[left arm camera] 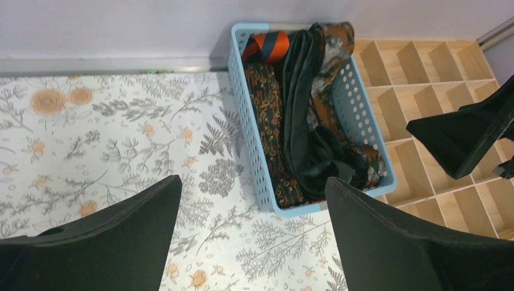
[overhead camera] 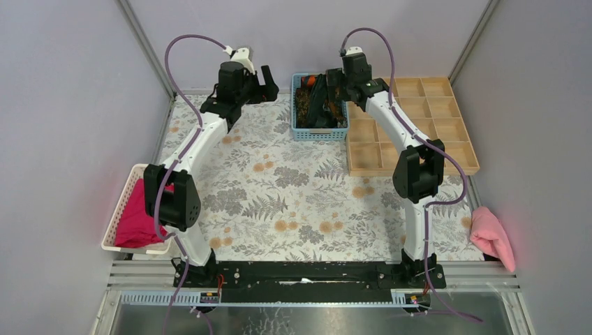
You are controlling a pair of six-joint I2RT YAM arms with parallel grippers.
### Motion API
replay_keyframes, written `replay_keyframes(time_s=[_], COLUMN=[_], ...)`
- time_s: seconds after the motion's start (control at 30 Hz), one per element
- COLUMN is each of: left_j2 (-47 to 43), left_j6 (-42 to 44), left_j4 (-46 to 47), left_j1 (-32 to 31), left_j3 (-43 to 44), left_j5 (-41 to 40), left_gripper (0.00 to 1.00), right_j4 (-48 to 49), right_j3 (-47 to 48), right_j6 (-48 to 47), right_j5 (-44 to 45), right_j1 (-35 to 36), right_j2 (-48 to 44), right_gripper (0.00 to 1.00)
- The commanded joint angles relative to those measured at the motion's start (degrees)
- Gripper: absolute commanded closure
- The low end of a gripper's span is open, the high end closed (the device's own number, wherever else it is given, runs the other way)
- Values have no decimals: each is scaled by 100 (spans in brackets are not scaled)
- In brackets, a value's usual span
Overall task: Roll the ties
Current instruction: Pick up the tie from the bin.
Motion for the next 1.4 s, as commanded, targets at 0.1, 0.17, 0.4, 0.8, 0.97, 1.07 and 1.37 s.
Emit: replay_keyframes(time_s=[0.1,0.17,0.4,0.8,0.97,1.07,1.37], left_j2=[-279,-264,-231,-101,-5,17,144], left_j6=[53,0,-288,-342,-316,-290,-272], left_j4=[141,128,160,412,385,394,422], left_j1=[38,43,243,399,407,417,498], left_j3=[-368,-355,-386,-596,-573,-581,-527], left_j5=[-258,-371,-144,49,-10,-23,2], left_gripper=[5,5,6,5,6,6,6], right_j4=[446,268,161,-25,-69,-35,-58], right_j3=[-392,-169,94,529,628,703,1745], right_j6=[-222,-257,-384,-37,125,191,341], right_j5=[111,196,205,-551,-896,-1052,-1166], right_j1=[29,73,300,292,298,292,298], right_j2=[-344,-232,-47,622,888,1061,1916], right_gripper=[0,0,0,15,16,15,18])
